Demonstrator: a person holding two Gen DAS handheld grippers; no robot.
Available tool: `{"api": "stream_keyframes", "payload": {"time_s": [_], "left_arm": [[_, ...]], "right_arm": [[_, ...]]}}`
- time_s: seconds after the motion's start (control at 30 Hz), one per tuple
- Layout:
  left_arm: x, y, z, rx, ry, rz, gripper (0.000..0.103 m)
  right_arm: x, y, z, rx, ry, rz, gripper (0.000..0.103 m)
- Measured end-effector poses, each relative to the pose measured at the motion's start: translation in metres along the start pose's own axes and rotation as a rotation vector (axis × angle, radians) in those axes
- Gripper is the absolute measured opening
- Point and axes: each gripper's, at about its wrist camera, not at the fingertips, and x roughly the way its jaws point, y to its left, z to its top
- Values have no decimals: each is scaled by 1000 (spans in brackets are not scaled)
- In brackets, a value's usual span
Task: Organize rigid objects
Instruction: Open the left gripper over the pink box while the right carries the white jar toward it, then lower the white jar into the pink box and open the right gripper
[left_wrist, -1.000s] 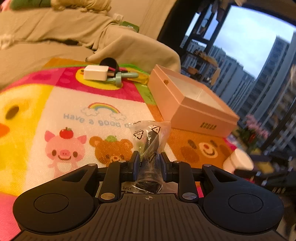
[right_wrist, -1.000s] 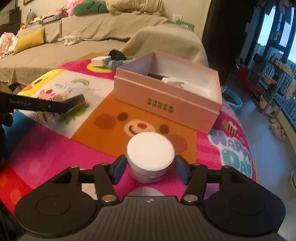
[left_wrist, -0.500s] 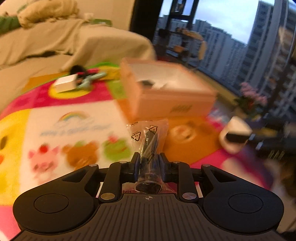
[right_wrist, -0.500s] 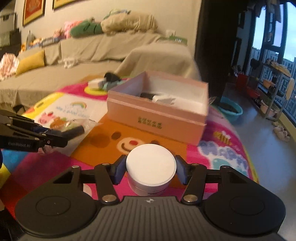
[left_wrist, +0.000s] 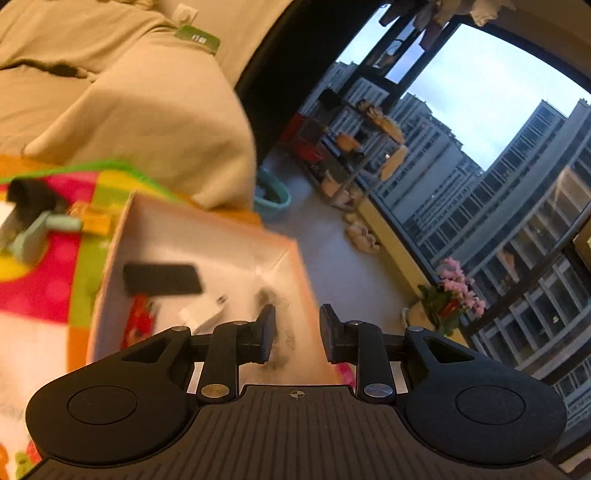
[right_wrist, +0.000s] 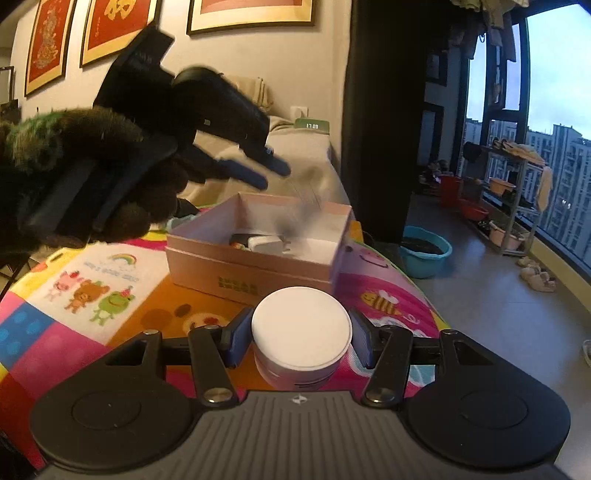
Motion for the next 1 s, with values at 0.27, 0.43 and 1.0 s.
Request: {"api": "stream_keyframes", "payload": {"time_s": [0.27, 0.43, 1.0], "left_arm": [[-88, 44, -70, 248, -165, 89, 29], [-119, 87, -99, 236, -212, 120, 29], [-115, 150, -58, 79, -216, 177, 29]], "right_arm": [[28, -10, 18, -8, 27, 17, 55], [100, -16, 89, 52, 97, 67, 55], [237, 1, 149, 66, 306, -96, 63]]}}
